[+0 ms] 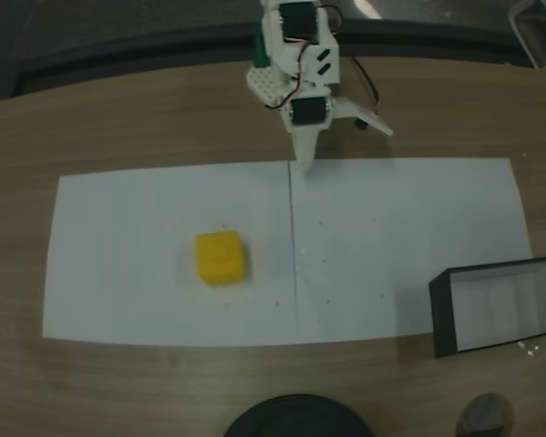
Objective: Grab a yellow square and put it in the box.
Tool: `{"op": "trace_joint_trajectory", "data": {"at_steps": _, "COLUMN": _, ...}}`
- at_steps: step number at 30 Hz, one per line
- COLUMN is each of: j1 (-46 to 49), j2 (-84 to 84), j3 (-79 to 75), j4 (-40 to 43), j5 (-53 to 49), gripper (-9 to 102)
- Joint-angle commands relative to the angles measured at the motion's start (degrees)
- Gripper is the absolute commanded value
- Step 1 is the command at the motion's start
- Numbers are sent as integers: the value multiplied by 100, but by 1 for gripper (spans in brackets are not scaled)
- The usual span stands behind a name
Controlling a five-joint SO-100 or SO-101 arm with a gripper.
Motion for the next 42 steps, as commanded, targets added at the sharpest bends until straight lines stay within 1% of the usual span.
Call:
{"op": "trace_joint_trajectory", "data": {"at_steps": 1, "j1": -62, "j2": 97, "j3": -299, "j4": 62, "j5": 26, "gripper": 0}}
{"op": "trace_joint_trajectory", "data": {"at_steps": 26, "j1": -62, "j2": 97, "j3": -290, "j4": 18, "j5": 26, "gripper": 0}}
{"op": "trace_joint_trajectory", "data": {"at_steps": 27, "j1": -53, "j2": 97, "j3": -316, "j4": -79, "j5": 26, "gripper": 0}}
{"op": "trace_joint_trajectory", "data": {"at_steps": 31, "j1": -9, "j2": 105, "j3": -642, "j4": -967, "j5": 9, "gripper": 0}}
{"op": "trace_joint_trajectory", "data": {"at_steps": 33, "j1": -9, "j2": 105, "j3": -932, "j4": -1230, "j5": -35, "gripper": 0}}
{"op": "trace_joint_trajectory", "data": {"at_steps": 35, "j1": 97, "j2": 105, "j3": -1257, "j4": -1389, "j5": -290, "gripper": 3}}
{"op": "trace_joint_trajectory", "data": {"at_steps": 37, "j1": 202, "j2": 26, "j3": -1644, "j4": -1529, "j5": -686, "gripper": 8}}
{"op": "trace_joint_trajectory", "data": {"at_steps": 39, "j1": 264, "j2": 0, "j3": -2004, "j4": -1564, "j5": -606, "gripper": 14}}
{"op": "trace_joint_trajectory", "data": {"at_steps": 42, "j1": 387, "j2": -53, "j3": -2408, "j4": -1564, "j5": -396, "gripper": 19}}
